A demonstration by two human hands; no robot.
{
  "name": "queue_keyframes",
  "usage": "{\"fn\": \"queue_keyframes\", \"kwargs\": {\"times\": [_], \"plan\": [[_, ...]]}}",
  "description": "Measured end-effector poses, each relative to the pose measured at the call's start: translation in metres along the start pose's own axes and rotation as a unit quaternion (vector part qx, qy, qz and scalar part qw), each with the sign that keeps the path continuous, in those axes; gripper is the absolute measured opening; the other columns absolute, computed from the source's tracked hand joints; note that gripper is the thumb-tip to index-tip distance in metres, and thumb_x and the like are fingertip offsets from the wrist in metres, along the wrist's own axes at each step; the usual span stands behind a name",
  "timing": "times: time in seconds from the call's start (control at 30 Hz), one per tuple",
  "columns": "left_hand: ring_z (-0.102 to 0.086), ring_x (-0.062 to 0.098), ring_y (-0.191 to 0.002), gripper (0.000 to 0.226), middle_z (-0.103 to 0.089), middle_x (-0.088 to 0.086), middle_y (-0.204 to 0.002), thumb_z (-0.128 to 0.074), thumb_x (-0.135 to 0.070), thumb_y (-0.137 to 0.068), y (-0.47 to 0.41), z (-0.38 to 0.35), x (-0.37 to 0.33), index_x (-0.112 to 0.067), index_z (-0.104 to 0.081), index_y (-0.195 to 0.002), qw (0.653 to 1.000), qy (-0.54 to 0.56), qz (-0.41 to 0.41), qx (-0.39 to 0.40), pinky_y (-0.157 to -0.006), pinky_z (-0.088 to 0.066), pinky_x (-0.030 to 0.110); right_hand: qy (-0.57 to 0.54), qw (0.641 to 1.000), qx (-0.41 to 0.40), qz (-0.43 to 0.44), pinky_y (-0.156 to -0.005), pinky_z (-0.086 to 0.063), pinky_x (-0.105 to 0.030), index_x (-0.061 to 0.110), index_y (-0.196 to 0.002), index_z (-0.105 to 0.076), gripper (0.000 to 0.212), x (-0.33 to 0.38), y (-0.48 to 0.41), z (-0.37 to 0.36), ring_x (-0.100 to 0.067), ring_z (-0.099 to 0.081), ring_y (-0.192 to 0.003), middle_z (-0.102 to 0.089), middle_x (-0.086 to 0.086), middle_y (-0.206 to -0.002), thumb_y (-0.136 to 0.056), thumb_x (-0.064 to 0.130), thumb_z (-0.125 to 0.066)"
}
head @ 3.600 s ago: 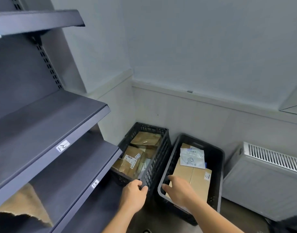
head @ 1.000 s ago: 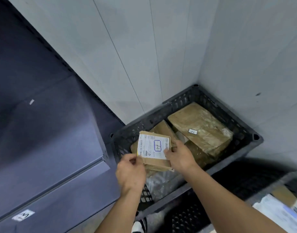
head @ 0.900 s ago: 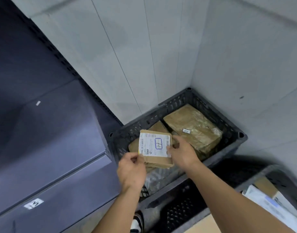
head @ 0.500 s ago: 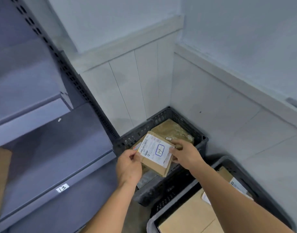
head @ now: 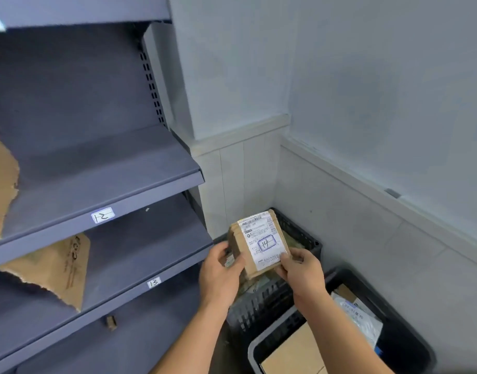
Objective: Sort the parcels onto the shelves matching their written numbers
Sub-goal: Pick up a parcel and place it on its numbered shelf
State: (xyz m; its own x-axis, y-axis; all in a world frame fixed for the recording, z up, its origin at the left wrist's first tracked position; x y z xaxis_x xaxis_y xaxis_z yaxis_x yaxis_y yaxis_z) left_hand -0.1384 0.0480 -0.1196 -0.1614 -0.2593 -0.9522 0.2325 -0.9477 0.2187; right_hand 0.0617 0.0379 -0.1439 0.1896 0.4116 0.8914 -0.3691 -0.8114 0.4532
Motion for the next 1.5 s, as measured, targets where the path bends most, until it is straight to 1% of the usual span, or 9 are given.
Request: {"fn": "queue_keyframes", "kwargs": {"times": [0.07, 0.2, 0.37, 0.5, 0.73, 0.9, 1.0, 1.23, 1.5], "plan": [[-0.06, 0.005, -0.113, 0.045, -0.063, -0.017, -0.123, -0.076, -0.032, -0.085, 0.02, 0.01, -0.005, -0.047, -0.058, -0.123, 1.0, -0.01, -0.013, 0.02, -0.098, -0.052, 0.035, -0.011, 1.0, 0.013, 0.019, -0.078, -0.059, -0.028, 0.007, -0.113, -0.059, 0.016, 0.005, 0.024, -0.007, -0.018, -0.072, -0.092, -0.072, -0.009, -0.102, -0.098, 0.01, -0.063], [-0.059, -0.008, -0.099, 0.048, -0.062, -0.03, -0.107, -0.067, -0.015, -0.093, 0.049, 0.033, -0.018, -0.05, -0.053, -0.124, 0.999, 0.018, -0.046, 0.017, -0.078, -0.046, 0.01, 0.039, 0.995, 0.047, 0.084, -0.073, -0.059, -0.026, 0.018, -0.107, -0.062, 0.009, 0.021, 0.073, -0.017, -0.014, -0.073, -0.086, -0.075, -0.004, -0.094, -0.098, 0.019, -0.064], [-0.061, -0.001, -0.106, 0.043, -0.066, -0.024, -0.115, -0.063, -0.012, -0.095, 0.076, 0.064, -0.03, -0.04, -0.06, -0.127, 0.997, 0.04, -0.059, -0.024, -0.087, -0.048, 0.018, 0.147, 0.972, 0.057, 0.172, -0.085, -0.059, -0.039, 0.027, -0.108, -0.062, 0.015, 0.039, 0.112, -0.02, -0.009, -0.069, -0.091, -0.072, 0.008, -0.101, -0.096, 0.034, -0.066], [-0.06, 0.002, -0.103, 0.035, -0.065, -0.021, -0.113, -0.065, -0.016, -0.095, 0.097, 0.086, -0.038, -0.035, -0.061, -0.124, 0.993, 0.045, -0.073, -0.082, -0.084, -0.047, 0.02, 0.161, 0.965, 0.098, 0.183, -0.088, -0.054, -0.031, 0.023, -0.118, -0.056, 0.028, 0.041, 0.132, -0.029, -0.006, -0.065, -0.105, -0.068, 0.009, -0.112, -0.095, 0.034, -0.067], [-0.066, -0.005, -0.097, 0.031, -0.069, -0.023, -0.105, -0.068, -0.011, -0.092, 0.143, 0.111, -0.042, -0.039, -0.064, -0.106, 0.978, 0.103, -0.087, -0.161, -0.076, -0.049, 0.011, 0.138, 0.948, 0.182, 0.222, -0.098, -0.052, -0.033, 0.033, -0.123, -0.056, 0.03, 0.046, 0.165, -0.036, -0.004, -0.061, -0.113, -0.066, 0.017, -0.118, -0.095, 0.028, -0.067], [-0.067, -0.006, -0.096, 0.032, -0.073, -0.023, -0.1, -0.067, -0.004, -0.092, 0.187, 0.122, -0.035, -0.03, -0.068, -0.11, 0.962, 0.151, -0.091, -0.206, -0.074, -0.05, 0.007, 0.136, 0.929, 0.255, 0.23, -0.085, -0.048, -0.016, 0.039, -0.121, -0.054, 0.032, 0.039, 0.189, -0.035, 0.008, -0.059, -0.106, -0.063, 0.025, -0.116, -0.096, 0.022, -0.066], [-0.065, -0.008, -0.101, 0.035, -0.072, -0.024, -0.106, -0.065, -0.006, -0.093, 0.216, 0.129, -0.026, -0.035, -0.067, -0.114, 0.961, 0.132, -0.087, -0.229, -0.078, -0.051, 0.007, 0.143, 0.916, 0.299, 0.226, -0.078, -0.045, -0.012, 0.046, -0.109, -0.055, 0.034, 0.026, 0.205, -0.037, 0.013, -0.059, -0.102, -0.063, 0.031, -0.111, -0.097, 0.016, -0.065], [-0.063, -0.005, -0.109, 0.036, -0.07, -0.023, -0.112, -0.066, -0.009, -0.093, 0.27, 0.161, 0.007, -0.033, -0.067, -0.12, 0.951, 0.128, -0.058, -0.274, -0.088, -0.05, 0.01, 0.163, 0.896, 0.353, 0.214, -0.098, -0.046, -0.025, 0.038, -0.128, -0.056, 0.039, -0.011, 0.244, -0.053, 0.001, -0.058, -0.114, -0.064, 0.026, -0.12, -0.096, 0.019, -0.066], [-0.062, -0.005, -0.11, 0.038, -0.07, -0.025, -0.113, -0.063, -0.009, -0.095, 0.307, 0.225, 0.04, -0.034, -0.066, -0.123, 0.946, 0.128, -0.056, -0.292, -0.098, -0.05, 0.019, 0.175, 0.878, 0.391, 0.212, -0.096, -0.044, -0.026, 0.035, -0.127, -0.057, 0.041, -0.042, 0.301, -0.093, 0.006, -0.058, -0.108, -0.065, 0.026, -0.116, -0.095, 0.01, -0.066]]}}
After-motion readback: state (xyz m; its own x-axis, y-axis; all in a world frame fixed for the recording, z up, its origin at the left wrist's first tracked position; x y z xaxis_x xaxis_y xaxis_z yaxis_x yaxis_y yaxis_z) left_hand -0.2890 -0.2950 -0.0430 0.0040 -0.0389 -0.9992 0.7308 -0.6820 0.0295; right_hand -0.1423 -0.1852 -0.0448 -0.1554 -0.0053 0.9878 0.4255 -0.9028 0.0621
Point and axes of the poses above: each hand's wrist, its own y-axis away from the middle knuckle, its own z-axis out of the back of the hand, x = y × z, the point moved 7 cm from there along -y, towards the middle knuckle
